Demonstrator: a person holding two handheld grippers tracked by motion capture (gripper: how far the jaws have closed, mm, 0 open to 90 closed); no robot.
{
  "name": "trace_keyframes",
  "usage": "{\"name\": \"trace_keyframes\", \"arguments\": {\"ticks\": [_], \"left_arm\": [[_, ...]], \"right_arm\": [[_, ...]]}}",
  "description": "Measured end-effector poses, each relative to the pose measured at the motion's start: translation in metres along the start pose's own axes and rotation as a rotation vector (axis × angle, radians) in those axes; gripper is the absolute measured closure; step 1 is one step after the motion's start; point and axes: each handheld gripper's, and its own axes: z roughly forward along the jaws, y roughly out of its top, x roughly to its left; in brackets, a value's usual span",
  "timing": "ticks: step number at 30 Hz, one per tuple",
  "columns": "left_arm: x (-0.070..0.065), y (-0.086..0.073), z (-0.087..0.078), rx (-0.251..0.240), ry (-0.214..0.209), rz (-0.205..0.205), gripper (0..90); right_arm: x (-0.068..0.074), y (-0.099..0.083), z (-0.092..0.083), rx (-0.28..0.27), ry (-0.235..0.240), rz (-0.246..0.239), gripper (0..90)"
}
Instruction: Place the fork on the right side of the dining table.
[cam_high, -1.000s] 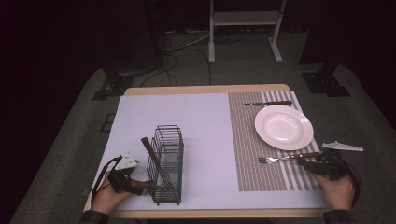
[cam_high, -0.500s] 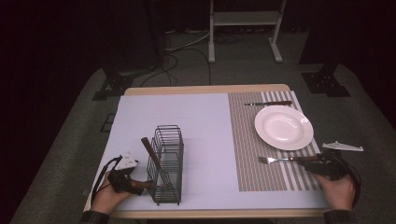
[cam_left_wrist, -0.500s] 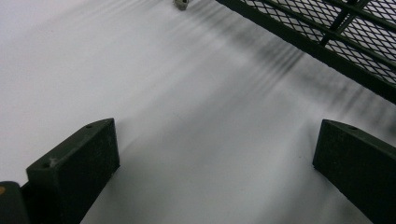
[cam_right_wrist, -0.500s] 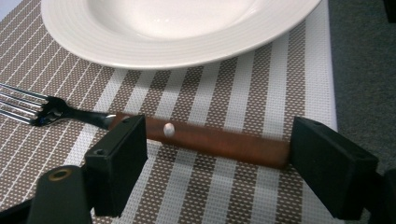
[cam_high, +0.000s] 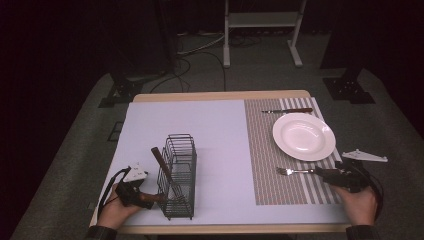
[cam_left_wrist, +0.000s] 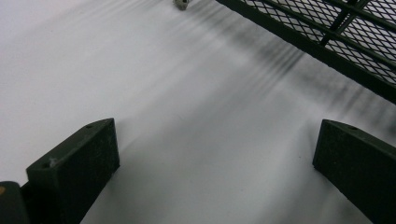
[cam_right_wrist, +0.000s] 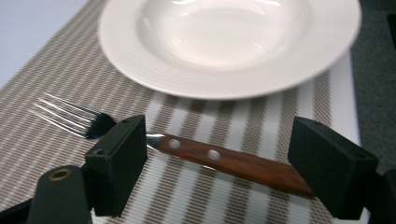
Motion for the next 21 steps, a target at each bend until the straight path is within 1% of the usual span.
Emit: {"name": "trace_keyframes", "arguments": {"ticks": [1, 2, 3, 4, 5, 6, 9, 10, 12, 14, 15, 17, 18, 20, 21], "left_arm": [[0.0, 0.0, 0.0, 0.0, 0.0, 0.0, 0.0], [0.0, 0.0, 0.0, 0.0, 0.0, 0.0, 0.0], [0.0, 0.0, 0.0, 0.0, 0.0, 0.0, 0.0], [0.0, 0.0, 0.0, 0.0, 0.0, 0.0, 0.0], [0.0, 0.0, 0.0, 0.0, 0.0, 0.0, 0.0], [0.0, 0.0, 0.0, 0.0, 0.0, 0.0, 0.0], [0.0, 0.0, 0.0, 0.001, 0.0, 0.0, 0.0], [0.0, 0.0, 0.0, 0.0, 0.0, 0.0, 0.0], [0.0, 0.0, 0.0, 0.001, 0.0, 0.0, 0.0], [0.0, 0.0, 0.0, 0.0, 0.0, 0.0, 0.0], [0.0, 0.0, 0.0, 0.0, 0.0, 0.0, 0.0], [0.0, 0.0, 0.0, 0.0, 0.0, 0.0, 0.0], [0.0, 0.0, 0.0, 0.0, 0.0, 0.0, 0.0], [0.0, 0.0, 0.0, 0.001, 0.0, 0.0, 0.0], [0.0, 0.0, 0.0, 0.001, 0.0, 0.0, 0.0]], "right_arm": [[0.0, 0.0, 0.0, 0.0, 0.0, 0.0, 18.8], [0.006, 0.002, 0.0, -0.009, 0.017, -0.015, 18.1], [0.006, 0.002, 0.0, -0.009, 0.017, -0.015, 18.1], [0.012, 0.004, 0.002, -0.012, 0.038, -0.026, 16.5], [0.012, 0.004, 0.002, -0.012, 0.038, -0.026, 16.5], [0.017, 0.006, 0.003, -0.014, 0.058, -0.039, 14.7], [0.021, 0.007, 0.004, -0.017, 0.072, -0.048, 13.2], [0.025, 0.008, 0.005, -0.025, 0.09, -0.051, 11.2], [0.028, 0.011, 0.006, -0.033, 0.107, -0.041, 9.4], [0.03, 0.012, 0.006, -0.035, 0.116, -0.042, 8.2], [0.033, 0.012, 0.007, -0.04, 0.13, -0.049, 6.8], [0.038, 0.014, 0.009, -0.041, 0.138, -0.064, 2.7], [0.043, 0.015, 0.011, -0.038, 0.145, -0.08, 1.7], [0.047, 0.017, 0.012, -0.047, 0.155, -0.102, 1.0], [0.047, 0.017, 0.012, -0.047, 0.155, -0.102, 1.0]]}}
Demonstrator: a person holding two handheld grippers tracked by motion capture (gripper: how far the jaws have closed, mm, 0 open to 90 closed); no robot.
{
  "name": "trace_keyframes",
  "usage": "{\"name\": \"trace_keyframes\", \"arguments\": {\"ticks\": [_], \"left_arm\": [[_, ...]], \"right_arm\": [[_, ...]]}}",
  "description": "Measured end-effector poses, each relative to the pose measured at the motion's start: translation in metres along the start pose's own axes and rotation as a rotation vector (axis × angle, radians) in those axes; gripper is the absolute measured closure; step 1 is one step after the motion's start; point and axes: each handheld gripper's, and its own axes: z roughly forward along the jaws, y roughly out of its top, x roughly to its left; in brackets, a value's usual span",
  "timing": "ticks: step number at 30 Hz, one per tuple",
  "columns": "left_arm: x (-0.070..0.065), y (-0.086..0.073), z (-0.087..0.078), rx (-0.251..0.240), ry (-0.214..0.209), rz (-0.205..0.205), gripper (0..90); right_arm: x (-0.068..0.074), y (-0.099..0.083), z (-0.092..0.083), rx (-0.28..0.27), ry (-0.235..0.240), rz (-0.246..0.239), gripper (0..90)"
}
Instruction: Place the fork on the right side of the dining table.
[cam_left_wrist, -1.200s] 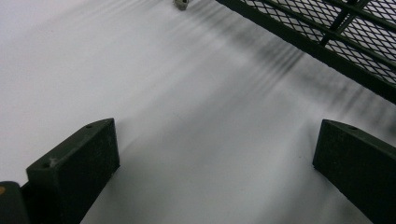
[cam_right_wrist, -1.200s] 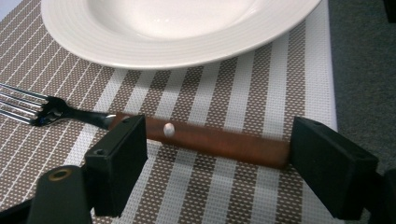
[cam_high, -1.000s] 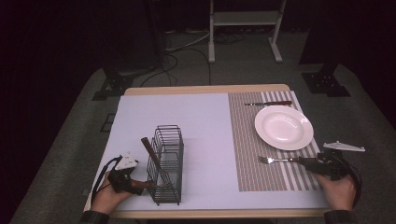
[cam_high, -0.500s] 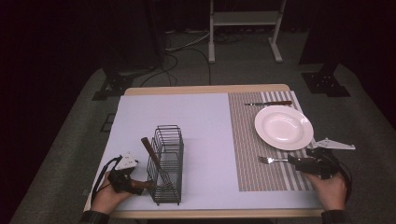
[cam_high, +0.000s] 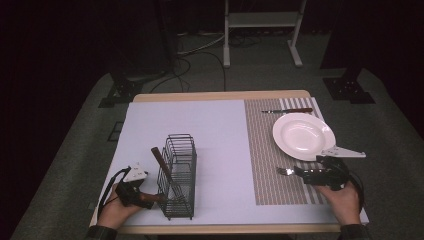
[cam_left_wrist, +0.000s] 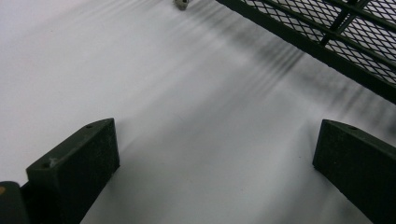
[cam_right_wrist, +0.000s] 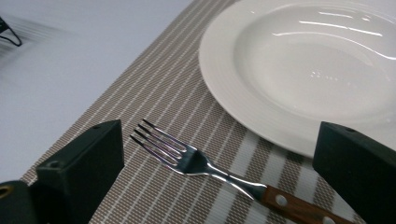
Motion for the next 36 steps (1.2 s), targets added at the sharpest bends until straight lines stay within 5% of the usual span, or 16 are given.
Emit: {"name": "trace_keyframes", "arguments": {"ticks": [20, 36], "left_arm": [[0.0, 0.0, 0.0, 0.0, 0.0, 0.0, 0.0], [0.0, 0.0, 0.0, 0.0, 0.0, 0.0, 0.0]], "right_arm": [[0.048, 0.016, 0.021, -0.023, 0.118, -0.104, 1.0], [0.101, 0.029, 0.054, 0.002, 0.214, -0.219, 0.9]]}}
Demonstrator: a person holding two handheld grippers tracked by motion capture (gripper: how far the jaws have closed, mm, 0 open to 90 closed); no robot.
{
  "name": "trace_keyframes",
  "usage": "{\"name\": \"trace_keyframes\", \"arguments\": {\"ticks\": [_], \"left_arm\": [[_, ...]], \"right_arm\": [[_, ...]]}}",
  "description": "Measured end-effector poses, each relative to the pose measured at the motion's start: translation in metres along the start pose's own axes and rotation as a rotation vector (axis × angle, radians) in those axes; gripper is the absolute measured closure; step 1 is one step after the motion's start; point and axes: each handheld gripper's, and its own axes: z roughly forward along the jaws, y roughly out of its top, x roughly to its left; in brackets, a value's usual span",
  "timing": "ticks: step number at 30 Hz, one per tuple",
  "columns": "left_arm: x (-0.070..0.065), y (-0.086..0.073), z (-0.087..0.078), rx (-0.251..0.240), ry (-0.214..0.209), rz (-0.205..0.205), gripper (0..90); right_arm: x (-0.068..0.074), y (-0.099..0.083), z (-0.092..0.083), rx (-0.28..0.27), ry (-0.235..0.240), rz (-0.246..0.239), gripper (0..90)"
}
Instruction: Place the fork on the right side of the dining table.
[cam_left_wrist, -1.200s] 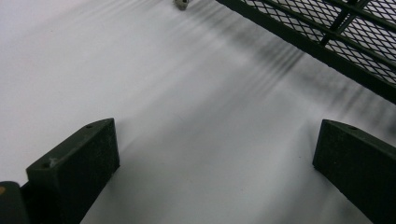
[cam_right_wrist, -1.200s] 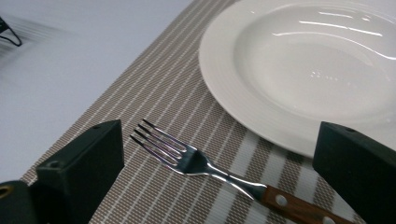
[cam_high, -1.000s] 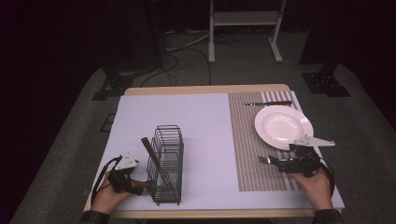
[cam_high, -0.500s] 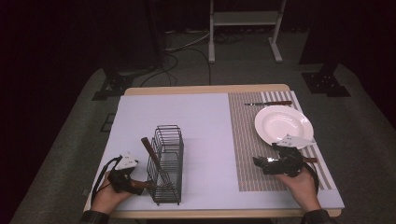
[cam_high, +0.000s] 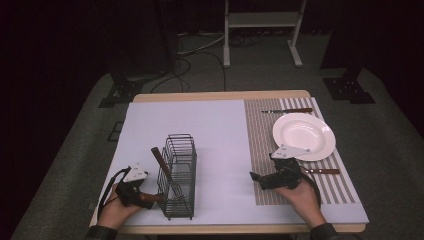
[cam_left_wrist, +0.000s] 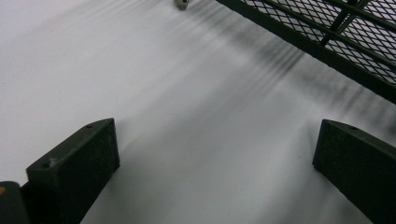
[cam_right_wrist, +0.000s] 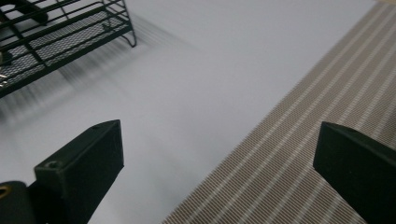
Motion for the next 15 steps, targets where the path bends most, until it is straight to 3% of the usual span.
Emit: {"name": "trace_keyframes", "arguments": {"ticks": [15], "left_arm": [[0.0, 0.0, 0.0, 0.0, 0.0, 0.0, 0.0]], "right_arm": [[0.052, 0.013, 0.057, 0.079, 0.113, -0.114, 0.0]]}}
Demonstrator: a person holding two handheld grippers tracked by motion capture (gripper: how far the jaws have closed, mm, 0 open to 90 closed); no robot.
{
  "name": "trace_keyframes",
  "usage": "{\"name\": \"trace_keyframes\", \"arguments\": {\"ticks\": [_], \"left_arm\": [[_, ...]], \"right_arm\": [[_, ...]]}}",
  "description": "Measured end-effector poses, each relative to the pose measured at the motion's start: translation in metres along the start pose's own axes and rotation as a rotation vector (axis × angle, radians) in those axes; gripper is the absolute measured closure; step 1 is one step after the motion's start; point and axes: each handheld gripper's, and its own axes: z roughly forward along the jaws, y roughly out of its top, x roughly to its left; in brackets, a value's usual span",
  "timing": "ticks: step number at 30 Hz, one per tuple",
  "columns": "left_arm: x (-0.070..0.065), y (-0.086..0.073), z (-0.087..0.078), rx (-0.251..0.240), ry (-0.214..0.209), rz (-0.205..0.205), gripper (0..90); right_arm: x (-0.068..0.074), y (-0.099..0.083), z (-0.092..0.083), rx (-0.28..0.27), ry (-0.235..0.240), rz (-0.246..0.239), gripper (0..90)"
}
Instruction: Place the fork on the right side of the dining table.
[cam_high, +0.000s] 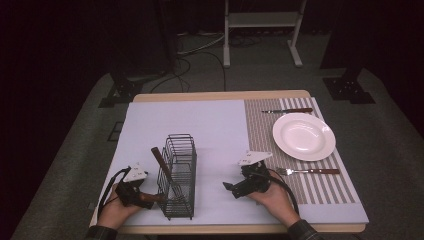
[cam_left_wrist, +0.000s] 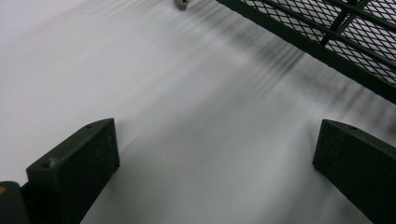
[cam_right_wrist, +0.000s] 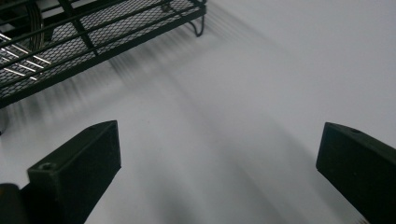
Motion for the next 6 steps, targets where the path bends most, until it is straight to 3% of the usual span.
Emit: {"name": "trace_keyframes", "arguments": {"ticks": [6], "left_arm": [[0.0, 0.0, 0.0, 0.0, 0.0, 0.0, 0.0]], "right_arm": [[0.01, 0.002, 0.018, 0.031, 0.019, -0.034, 0.0]]}}
